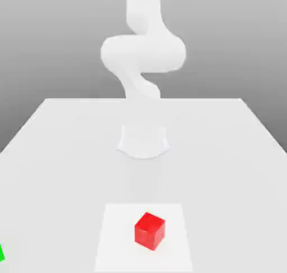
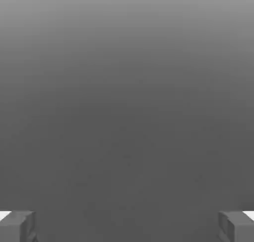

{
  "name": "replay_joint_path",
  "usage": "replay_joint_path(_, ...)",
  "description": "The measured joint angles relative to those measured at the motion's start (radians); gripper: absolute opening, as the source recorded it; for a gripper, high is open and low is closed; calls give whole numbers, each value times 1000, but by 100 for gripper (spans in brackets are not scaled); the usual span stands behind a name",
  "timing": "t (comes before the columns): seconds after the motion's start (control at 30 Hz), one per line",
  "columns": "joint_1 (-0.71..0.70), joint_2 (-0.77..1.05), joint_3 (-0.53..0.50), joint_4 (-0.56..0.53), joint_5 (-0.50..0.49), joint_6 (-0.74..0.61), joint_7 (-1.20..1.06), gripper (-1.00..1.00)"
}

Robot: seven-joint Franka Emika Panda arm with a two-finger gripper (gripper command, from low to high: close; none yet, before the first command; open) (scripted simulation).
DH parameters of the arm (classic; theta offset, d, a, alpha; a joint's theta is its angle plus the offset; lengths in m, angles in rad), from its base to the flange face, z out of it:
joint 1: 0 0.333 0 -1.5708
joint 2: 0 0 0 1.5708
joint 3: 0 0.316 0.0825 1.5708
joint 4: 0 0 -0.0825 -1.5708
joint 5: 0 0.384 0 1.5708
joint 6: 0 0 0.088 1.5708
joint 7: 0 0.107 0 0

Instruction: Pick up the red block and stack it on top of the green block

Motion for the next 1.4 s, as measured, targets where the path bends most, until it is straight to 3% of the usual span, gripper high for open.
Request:
replay_joint_path(0.53,-102,587,120,-247,-40,301,412,0)
replay_joint_path(0.7,-94,767,119,-320,-35,396,524,0)
replay_joint_path(0.9,-51,984,62,-304,-103,570,594,0)
replay_joint_path(0.93,-47,1004,56,-301,-111,586,600,-100)
replay_joint_path(1.17,-49,1000,58,-302,-112,584,601,-100)
replay_joint_path(1.4,-99,816,83,-300,-20,399,522,-100)
